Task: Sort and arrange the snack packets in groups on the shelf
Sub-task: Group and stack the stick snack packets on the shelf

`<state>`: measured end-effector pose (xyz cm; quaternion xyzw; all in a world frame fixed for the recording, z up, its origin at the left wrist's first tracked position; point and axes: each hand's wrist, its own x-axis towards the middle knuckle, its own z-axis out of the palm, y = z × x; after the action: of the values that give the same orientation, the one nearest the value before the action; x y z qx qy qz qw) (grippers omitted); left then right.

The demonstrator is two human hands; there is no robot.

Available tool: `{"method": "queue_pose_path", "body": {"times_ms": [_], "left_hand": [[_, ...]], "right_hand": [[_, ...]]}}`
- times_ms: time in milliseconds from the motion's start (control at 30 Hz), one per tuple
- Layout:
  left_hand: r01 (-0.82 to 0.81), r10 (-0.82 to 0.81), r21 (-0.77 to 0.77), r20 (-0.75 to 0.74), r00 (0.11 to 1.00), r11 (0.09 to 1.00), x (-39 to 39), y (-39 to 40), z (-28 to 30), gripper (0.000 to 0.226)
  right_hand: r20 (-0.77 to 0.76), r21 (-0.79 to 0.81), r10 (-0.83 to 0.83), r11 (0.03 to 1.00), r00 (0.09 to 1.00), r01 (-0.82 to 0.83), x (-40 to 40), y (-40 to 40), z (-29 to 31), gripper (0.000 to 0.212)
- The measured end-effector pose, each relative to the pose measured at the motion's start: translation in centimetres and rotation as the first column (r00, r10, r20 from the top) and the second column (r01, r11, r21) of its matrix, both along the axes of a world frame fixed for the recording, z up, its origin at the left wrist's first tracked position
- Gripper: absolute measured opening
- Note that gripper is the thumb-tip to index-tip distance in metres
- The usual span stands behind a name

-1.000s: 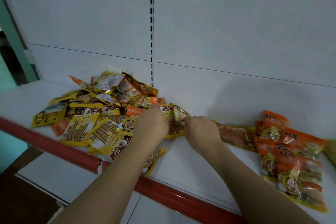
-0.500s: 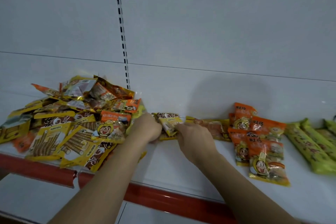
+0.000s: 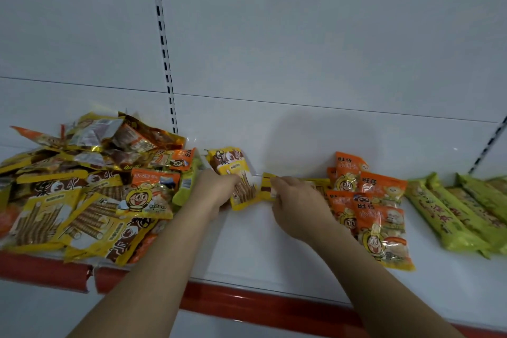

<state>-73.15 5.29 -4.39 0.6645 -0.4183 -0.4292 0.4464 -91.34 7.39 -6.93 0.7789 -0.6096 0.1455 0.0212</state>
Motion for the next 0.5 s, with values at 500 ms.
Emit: {"method": "queue_pose_path", "body": {"times_ms": [500], "left_hand": [[-0.069,0.046,-0.221,-0.107,0.993,0.973,4.5,0.6,2.2,0.019]], "right_hand": [[0.270,0.056,0.468,0.865,0.841,-0.499,3.8,-2.3,-0.6,0.055]]}}
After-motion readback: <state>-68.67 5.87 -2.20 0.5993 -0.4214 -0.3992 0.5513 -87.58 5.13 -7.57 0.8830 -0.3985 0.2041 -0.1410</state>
